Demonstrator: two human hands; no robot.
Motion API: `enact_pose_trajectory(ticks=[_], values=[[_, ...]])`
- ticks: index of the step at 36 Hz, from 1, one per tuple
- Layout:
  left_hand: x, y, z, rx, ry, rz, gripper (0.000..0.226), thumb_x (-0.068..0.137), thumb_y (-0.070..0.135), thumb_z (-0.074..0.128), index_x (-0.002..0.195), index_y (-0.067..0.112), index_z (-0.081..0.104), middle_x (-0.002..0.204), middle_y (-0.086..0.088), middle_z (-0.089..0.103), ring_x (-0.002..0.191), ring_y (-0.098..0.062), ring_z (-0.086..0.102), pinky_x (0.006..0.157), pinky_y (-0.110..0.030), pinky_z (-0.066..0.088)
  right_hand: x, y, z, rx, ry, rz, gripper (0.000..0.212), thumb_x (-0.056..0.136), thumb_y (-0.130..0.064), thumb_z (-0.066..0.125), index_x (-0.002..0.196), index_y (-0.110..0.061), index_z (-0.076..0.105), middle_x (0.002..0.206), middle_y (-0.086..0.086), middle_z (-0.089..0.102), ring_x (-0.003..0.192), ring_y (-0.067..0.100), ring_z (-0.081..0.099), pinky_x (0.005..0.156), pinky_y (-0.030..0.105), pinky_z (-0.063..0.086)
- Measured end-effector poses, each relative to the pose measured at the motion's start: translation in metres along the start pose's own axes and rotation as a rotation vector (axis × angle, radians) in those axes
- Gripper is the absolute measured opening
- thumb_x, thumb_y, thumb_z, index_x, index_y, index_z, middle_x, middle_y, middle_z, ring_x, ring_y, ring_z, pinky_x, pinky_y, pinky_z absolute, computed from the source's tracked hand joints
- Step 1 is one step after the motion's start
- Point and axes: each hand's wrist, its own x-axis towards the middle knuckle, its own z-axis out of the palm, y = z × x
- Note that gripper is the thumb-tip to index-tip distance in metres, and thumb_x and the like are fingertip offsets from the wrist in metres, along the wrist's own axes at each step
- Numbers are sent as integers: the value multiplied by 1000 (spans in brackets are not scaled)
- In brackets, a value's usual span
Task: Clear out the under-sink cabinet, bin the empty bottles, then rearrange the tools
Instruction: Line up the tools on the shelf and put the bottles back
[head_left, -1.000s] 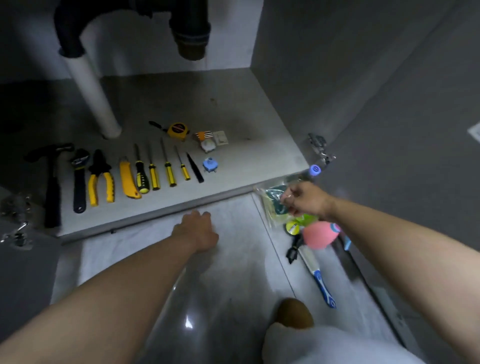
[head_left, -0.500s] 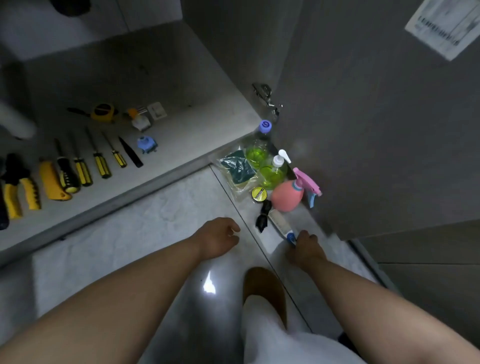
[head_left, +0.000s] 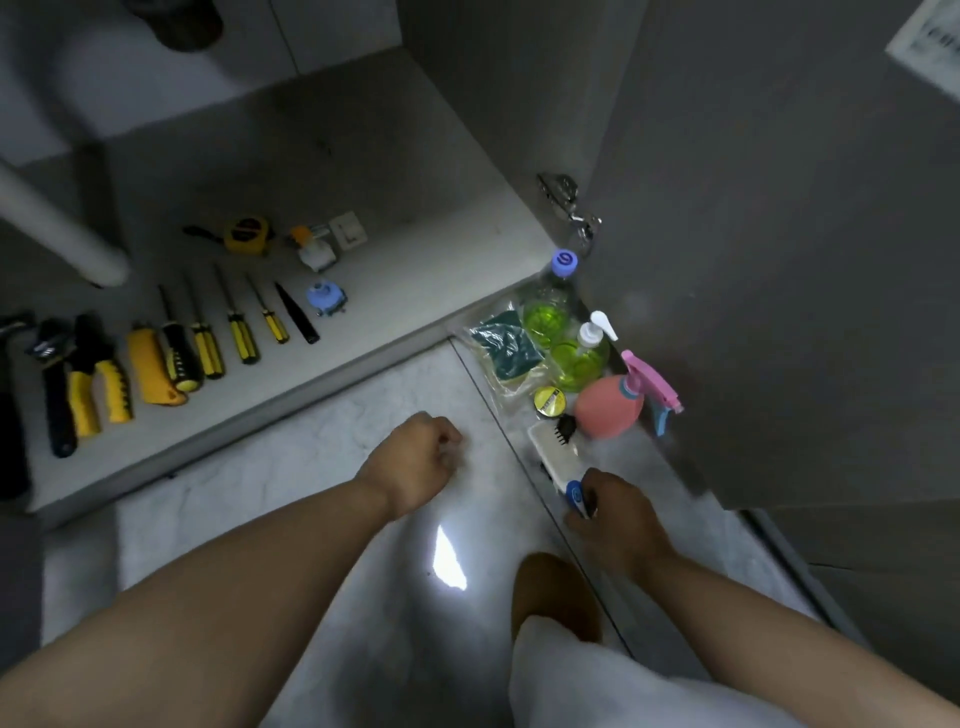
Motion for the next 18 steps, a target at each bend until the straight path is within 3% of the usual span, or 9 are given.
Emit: enact_pose_trajectory(ticks=[5,8,14,18], values=[[-20,-32,-47,111,219,-71,36,96,22,58,132,26,55,133,0,43,109,-22,57,97,-35,50,29,-85,-32,121,-17,-244,25,72,-22,77,69,-19,52,63,-4,59,60,15,58,59,30,45],[-29,-57,-64,137,330,-117,46,94,24,61,139,26,49,137,-2,39,116,-24,51,100,-39,50,54,-147,-49,95,18,-306,24,72,-24,75,68,-22,52,64,-1,63,57,17,61,55,30,50],[-31,-100,-80,266,328,-144,67,92,21,64,152,28,34,150,-3,34,133,-26,40,111,-40,40,113,-253,-62,-85,50,-249,25,78,-32,72,72,-19,52,77,3,64,72,24,59,63,25,41],[-19,-119,-82,322,343,-127,73,93,20,61,156,30,26,153,-1,32,139,-26,35,119,-44,28,154,-295,-52,-100,72,-165,27,83,-33,72,100,-14,65,96,8,65,81,24,57,70,26,41]])
